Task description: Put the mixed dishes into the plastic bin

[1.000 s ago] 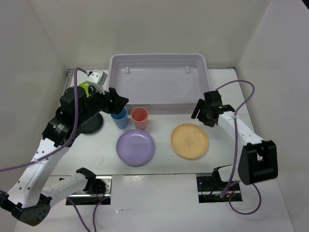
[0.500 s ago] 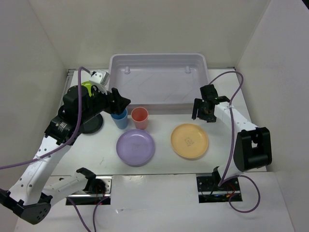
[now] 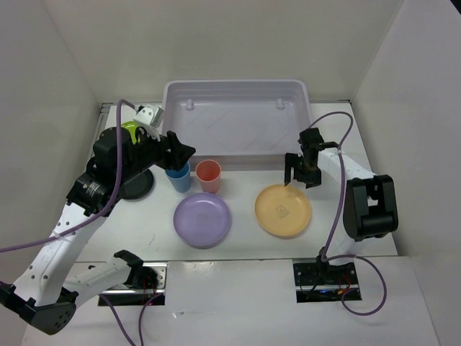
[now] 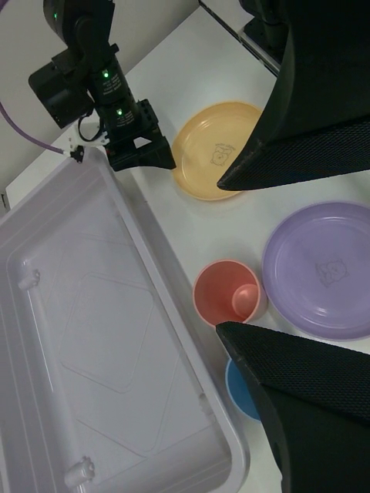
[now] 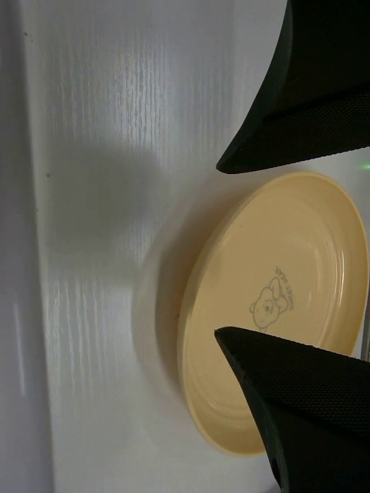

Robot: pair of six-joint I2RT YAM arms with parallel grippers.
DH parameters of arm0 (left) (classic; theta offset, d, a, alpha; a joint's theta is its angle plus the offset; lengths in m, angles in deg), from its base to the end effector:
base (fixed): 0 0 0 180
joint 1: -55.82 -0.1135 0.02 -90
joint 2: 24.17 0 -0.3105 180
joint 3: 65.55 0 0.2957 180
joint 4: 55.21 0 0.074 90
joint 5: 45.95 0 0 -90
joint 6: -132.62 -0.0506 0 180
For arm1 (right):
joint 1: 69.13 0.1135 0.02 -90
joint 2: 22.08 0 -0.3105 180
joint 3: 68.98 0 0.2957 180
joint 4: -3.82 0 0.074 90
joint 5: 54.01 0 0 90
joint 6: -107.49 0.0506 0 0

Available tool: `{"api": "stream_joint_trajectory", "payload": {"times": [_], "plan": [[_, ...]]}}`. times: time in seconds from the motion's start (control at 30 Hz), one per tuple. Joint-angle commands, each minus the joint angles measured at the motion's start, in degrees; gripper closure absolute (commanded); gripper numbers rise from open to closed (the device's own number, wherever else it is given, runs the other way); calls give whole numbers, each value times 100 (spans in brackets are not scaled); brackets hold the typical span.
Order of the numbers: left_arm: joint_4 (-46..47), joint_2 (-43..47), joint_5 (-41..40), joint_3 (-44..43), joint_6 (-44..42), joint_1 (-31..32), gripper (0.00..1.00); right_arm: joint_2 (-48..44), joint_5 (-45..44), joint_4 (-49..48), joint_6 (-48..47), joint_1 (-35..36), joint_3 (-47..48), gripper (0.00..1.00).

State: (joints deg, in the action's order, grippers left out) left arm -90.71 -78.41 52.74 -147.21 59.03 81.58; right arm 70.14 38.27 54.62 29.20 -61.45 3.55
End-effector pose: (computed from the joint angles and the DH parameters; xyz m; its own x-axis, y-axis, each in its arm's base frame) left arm 0.1982 -0.1042 0.4842 -0.2809 -0.1745 -0.9437 0.5056 0.8089 -0.3001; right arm 0.3486 0.0490 0.2067 -0.9445 0.0773 -0.3194 0.0459 0.9935 0.1045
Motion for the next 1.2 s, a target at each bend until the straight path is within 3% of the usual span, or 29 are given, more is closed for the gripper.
{"api": "stream_joint_trajectory", "payload": {"times": [0.0, 0.27, 0.4, 0.43, 0.73, 0.9, 0.97, 1.17], "plan": [[410, 106, 221, -18, -68, -18, 24, 216, 202, 125, -221, -196, 255, 15], [463, 159, 326, 34, -14, -18, 23, 551, 439, 125, -274, -250, 255, 15], [463, 273, 274, 34, -14, -18, 22, 612, 492, 125, -327, -188, 308, 20], [463, 334, 213, 34, -14, -18, 22, 665, 492, 125, -327, -101, 308, 25], [358, 440, 160, 34, -14, -18, 22, 964, 387, 187, -274, 286, 361, 33], [358, 440, 107, 34, -14, -18, 22, 964, 273, 187, -160, 462, 361, 50], [358, 440, 107, 34, -14, -18, 21, 964, 273, 187, -160, 462, 361, 52], [358, 440, 107, 34, 38, -18, 21, 797, 220, 187, -107, 515, 282, 75]]}}
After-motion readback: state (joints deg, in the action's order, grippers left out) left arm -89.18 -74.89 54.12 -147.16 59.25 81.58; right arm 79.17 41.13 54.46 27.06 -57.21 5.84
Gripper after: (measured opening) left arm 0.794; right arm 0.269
